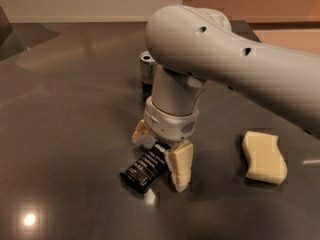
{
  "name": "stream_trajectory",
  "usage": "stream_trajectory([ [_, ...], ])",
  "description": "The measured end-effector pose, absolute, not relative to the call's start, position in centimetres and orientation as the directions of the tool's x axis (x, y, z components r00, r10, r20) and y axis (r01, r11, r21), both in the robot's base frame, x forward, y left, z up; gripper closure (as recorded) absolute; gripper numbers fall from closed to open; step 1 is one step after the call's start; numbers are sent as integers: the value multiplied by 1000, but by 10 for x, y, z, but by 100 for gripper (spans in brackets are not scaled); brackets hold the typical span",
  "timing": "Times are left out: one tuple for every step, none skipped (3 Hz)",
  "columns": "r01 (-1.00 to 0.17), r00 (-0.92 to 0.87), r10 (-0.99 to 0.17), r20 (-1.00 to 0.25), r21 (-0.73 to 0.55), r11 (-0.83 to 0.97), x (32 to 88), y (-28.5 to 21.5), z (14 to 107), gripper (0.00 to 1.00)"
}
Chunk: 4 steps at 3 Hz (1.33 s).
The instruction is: Pick rxbar chocolate
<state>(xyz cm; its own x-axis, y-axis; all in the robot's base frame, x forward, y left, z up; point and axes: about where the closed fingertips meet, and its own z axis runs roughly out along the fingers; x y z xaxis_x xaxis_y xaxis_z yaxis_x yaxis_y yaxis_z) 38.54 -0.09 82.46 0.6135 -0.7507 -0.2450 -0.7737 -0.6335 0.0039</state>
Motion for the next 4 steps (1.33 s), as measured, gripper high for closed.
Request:
stream_trajectory([
  [-762, 623, -743, -243, 26, -647, 382, 0, 821, 41],
  [-759, 625, -743, -241, 37, -650, 380, 0, 820, 64],
  [-759, 625, -743, -241, 38, -650, 380, 0, 822, 88],
  [-759, 625, -743, -241, 38, -650, 380, 0, 823, 100],
])
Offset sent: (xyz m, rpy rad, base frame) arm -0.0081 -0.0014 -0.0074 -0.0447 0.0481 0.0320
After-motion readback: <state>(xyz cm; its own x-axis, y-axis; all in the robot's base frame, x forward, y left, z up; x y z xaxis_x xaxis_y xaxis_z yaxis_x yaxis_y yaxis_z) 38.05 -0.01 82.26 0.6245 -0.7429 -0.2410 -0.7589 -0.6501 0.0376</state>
